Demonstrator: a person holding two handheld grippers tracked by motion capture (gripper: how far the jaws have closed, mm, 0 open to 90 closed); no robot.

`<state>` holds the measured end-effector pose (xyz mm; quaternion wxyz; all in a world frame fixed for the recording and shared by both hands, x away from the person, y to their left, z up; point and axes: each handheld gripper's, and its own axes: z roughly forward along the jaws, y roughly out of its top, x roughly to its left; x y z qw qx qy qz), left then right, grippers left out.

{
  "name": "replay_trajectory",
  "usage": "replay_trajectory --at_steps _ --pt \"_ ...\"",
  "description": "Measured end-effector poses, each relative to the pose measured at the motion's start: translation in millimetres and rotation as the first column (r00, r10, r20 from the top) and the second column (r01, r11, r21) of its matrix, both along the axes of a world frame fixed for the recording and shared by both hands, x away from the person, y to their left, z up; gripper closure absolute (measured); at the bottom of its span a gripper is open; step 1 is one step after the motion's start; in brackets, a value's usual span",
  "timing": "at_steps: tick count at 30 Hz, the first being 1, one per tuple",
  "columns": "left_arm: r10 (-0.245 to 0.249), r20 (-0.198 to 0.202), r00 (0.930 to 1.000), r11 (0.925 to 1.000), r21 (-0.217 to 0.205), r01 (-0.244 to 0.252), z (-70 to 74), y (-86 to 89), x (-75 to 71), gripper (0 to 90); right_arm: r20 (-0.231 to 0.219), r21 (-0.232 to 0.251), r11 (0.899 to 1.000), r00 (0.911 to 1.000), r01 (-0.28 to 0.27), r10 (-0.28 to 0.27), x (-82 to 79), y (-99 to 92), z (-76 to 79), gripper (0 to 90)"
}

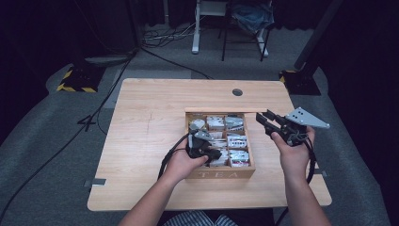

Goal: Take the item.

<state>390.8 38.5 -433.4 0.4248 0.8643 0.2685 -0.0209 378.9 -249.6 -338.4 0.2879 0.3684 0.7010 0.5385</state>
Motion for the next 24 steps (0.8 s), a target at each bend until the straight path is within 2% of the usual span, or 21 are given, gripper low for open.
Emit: replay_trajectory --at_steps 6,14,18,24 --pt "0.010 0.025 0.9996 0.9999 0.011 -0.011 0.3 0.6 -0.7 82.7 0.001 -0.001 1.000 1.0000 -0.001 0.002 -0.1 0.0 -0.1 65.9" --pt "0.014 0.023 0.9996 0.9992 0.038 -0.015 -1.7 1.6 1.7 84.2 0.002 -0.001 1.000 1.0000 -0.001 0.001 -0.2 0.1 -0.1 65.9" --pt "0.018 0.009 0.9998 0.9990 0.042 -0.019 -2.3 2.8 2.6 87.7 0.002 -0.001 1.000 1.0000 -0.001 0.001 -0.2 0.1 -0.1 65.9" --pt "0.023 0.011 0.9997 0.9989 0.040 -0.024 -3.3 6.3 3.0 89.7 0.004 -0.002 1.000 1.0000 0.000 0.000 -0.4 0.4 -0.2 65.9"
